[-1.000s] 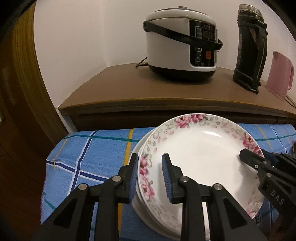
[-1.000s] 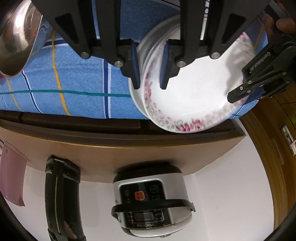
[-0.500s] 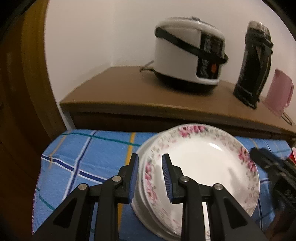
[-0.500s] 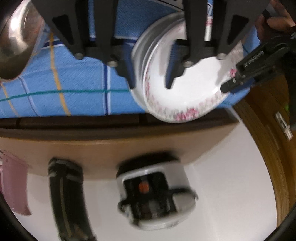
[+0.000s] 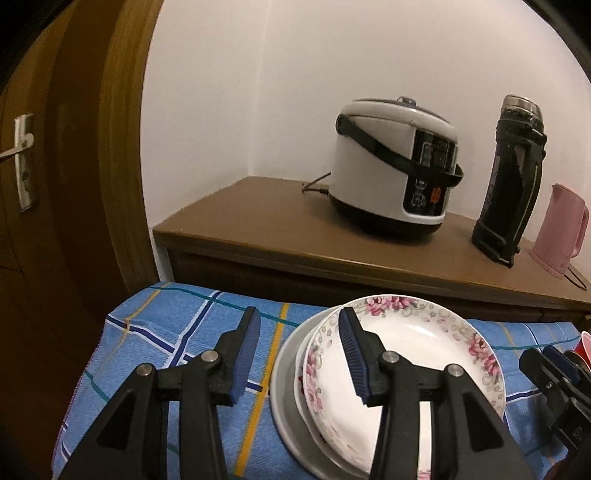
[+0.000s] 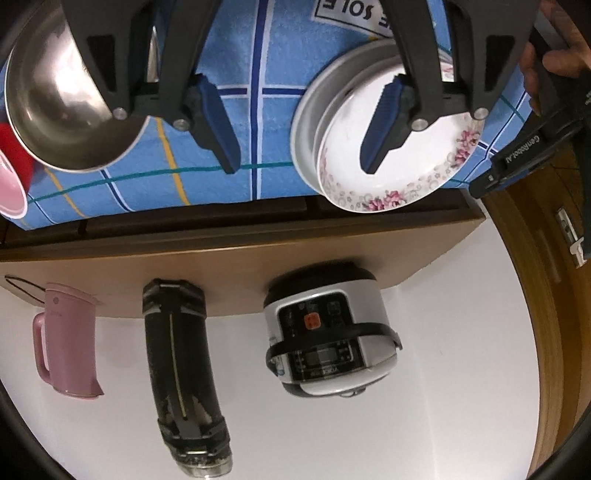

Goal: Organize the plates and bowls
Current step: 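Move both grippers toward the steel bowl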

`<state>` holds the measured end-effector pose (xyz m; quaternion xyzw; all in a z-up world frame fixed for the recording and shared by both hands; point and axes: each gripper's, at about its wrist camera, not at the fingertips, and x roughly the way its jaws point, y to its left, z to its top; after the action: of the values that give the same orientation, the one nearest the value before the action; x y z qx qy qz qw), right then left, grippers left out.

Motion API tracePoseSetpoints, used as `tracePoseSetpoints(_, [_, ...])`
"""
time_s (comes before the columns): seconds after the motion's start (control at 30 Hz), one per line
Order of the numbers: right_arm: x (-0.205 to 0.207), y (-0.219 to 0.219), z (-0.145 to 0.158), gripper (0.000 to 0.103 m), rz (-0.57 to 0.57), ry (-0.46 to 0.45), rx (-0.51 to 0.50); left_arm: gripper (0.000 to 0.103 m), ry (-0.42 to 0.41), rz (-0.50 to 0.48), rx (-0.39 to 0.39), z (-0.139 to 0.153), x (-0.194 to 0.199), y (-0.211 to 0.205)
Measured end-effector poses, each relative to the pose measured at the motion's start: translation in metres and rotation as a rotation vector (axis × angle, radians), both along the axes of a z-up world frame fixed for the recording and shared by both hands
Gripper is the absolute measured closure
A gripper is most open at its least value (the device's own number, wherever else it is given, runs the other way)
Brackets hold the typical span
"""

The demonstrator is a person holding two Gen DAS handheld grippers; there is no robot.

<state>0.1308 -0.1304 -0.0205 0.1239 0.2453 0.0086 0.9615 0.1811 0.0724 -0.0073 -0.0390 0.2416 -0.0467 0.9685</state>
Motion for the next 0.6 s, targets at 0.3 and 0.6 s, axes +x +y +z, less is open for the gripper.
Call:
tracePoseSetpoints(0.3, [-0.020,-0.004,-0.003,0.029,0.012,0.002,0.019,0.056,-0.032,0.046,-0.038,-0.002,-0.034,0.000])
tracePoseSetpoints(0.6, [-0.054,-0.027,0.002,0.029,-0.033,-0.029,0.045,0.056,0.042,0.041,-0.081,-0.007,-0.069,-0.007])
